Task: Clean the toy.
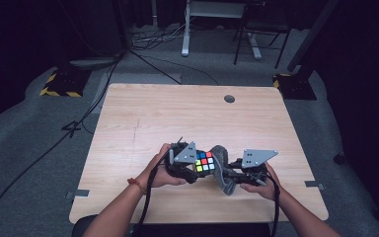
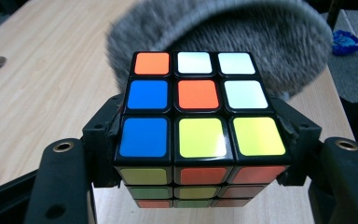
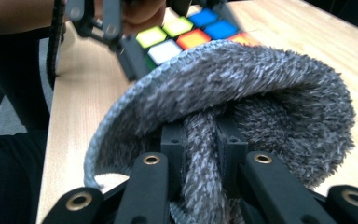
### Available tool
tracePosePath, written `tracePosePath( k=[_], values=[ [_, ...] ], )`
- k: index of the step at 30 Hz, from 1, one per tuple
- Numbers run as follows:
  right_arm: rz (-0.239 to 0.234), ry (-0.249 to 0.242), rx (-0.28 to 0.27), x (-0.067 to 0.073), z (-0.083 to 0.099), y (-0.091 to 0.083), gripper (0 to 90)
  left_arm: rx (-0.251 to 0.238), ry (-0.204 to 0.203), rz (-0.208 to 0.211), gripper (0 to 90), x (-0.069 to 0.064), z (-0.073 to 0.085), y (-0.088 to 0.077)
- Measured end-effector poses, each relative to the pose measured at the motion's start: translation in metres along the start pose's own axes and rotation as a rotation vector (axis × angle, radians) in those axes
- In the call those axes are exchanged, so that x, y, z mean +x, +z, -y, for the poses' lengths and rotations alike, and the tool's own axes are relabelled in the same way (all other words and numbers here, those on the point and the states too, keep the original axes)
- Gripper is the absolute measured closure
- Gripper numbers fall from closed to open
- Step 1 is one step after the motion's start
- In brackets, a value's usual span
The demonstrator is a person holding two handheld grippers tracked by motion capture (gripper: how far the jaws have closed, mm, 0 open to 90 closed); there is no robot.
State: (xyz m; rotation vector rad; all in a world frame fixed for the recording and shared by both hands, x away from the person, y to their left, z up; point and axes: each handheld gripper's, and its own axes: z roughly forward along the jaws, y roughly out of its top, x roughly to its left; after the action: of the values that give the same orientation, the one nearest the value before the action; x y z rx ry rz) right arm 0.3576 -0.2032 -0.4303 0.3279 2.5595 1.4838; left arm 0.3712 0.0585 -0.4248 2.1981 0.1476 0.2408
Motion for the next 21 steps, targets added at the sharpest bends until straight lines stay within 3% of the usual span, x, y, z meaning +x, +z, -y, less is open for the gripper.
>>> tracePosePath(
  k=[5,10,12,17,21],
  values=[
    [0.034,0.018,-0.037,-0.005,-0.001,-0.007,77.4,0.008,0.031,0.041,33.5,-0.013,-0.005,0.008],
    [0.062,0.032,-0.013,-0.011,0.002,-0.008,77.5,-0.042,0.041,0.077,33.4,-0.019,-0.013,0.005],
    [0.061,0.030,0.017,-0.011,0.005,-0.004,77.5,-0.050,0.048,0.065,33.5,-0.019,-0.015,0.002],
    [0.028,0.026,0.047,-0.008,0.006,0.003,77.4,-0.089,0.009,0.035,33.5,-0.010,-0.013,-0.007],
    [0.012,0.006,0.058,-0.004,0.006,0.007,77.4,-0.090,-0.006,0.015,33.5,-0.005,-0.010,-0.011]
  ],
)
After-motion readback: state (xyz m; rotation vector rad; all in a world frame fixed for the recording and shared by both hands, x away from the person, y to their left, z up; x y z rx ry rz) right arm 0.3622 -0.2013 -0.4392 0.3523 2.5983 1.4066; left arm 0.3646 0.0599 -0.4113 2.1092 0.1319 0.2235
